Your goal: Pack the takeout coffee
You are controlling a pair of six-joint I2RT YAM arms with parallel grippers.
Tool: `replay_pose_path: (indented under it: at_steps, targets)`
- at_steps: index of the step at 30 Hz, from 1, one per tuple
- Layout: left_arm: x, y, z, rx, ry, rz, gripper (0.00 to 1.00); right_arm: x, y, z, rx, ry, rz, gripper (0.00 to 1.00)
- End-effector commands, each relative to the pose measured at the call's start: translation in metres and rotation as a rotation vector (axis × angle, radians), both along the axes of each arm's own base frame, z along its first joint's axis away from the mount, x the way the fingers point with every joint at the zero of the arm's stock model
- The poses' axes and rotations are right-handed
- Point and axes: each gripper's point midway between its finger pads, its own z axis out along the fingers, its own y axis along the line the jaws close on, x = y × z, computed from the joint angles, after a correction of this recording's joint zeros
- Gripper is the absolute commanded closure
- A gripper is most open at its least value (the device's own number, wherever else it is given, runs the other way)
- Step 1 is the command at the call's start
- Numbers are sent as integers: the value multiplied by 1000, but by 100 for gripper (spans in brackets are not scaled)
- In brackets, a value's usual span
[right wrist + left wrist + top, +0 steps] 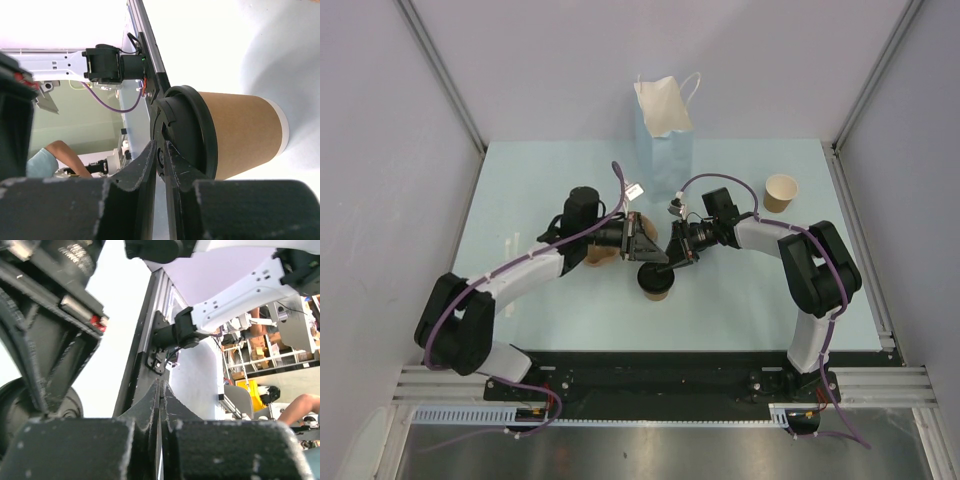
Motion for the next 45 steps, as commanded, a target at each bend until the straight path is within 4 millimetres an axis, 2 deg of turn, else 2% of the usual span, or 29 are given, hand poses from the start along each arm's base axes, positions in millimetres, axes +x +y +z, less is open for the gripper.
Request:
replay_pose_path:
  at_steps: [1, 4, 5, 7, 8, 11, 14, 23, 26, 29, 33, 36, 40, 42, 45]
  targets:
    - [-7, -2, -1, -5, 16, -9, 98, 9, -8, -41, -140, -13, -67, 84]
    - [-7, 1, -40, 56, 90, 17, 98, 8, -8, -44, -142, -8, -66, 84]
    - [-10, 3, -67, 97, 136, 19, 97, 9, -7, -44, -140, -10, -66, 84]
    - [-10, 8, -102, 174, 189, 41, 98, 8, -7, -46, -142, -2, -66, 84]
    - [-13, 12, -133, 233, 244, 39, 98, 8, -7, -46, -142, -2, -66, 84]
    - [-10, 21, -160, 292, 309, 66, 99, 8, -8, -48, -146, 1, -66, 84]
    - [2, 19, -145, 268, 260, 68, 99, 9, -8, -48, -149, 1, -69, 84]
    - [15, 12, -42, 75, 40, 33, 98, 13, -6, -41, -133, -17, -80, 84]
    - [31, 20, -30, 49, 87, 101, 97, 12, -6, -42, -135, -18, -77, 84]
    - [48, 26, -32, 45, 109, 156, 98, 12, -6, -42, -136, -19, -79, 83]
    - [59, 25, -51, 71, 159, 196, 98, 13, -4, -43, -134, -17, -79, 84]
    - [65, 27, -74, 109, 208, 230, 98, 13, -4, -44, -135, -19, -80, 84]
    - [61, 35, -111, 201, 234, 242, 99, 13, -5, -45, -138, -20, -79, 84]
    - [62, 44, -134, 275, 280, 281, 99, 14, -5, -45, -140, -24, -79, 84]
    - [65, 55, -154, 343, 303, 326, 99, 12, -6, -47, -146, -24, -76, 84]
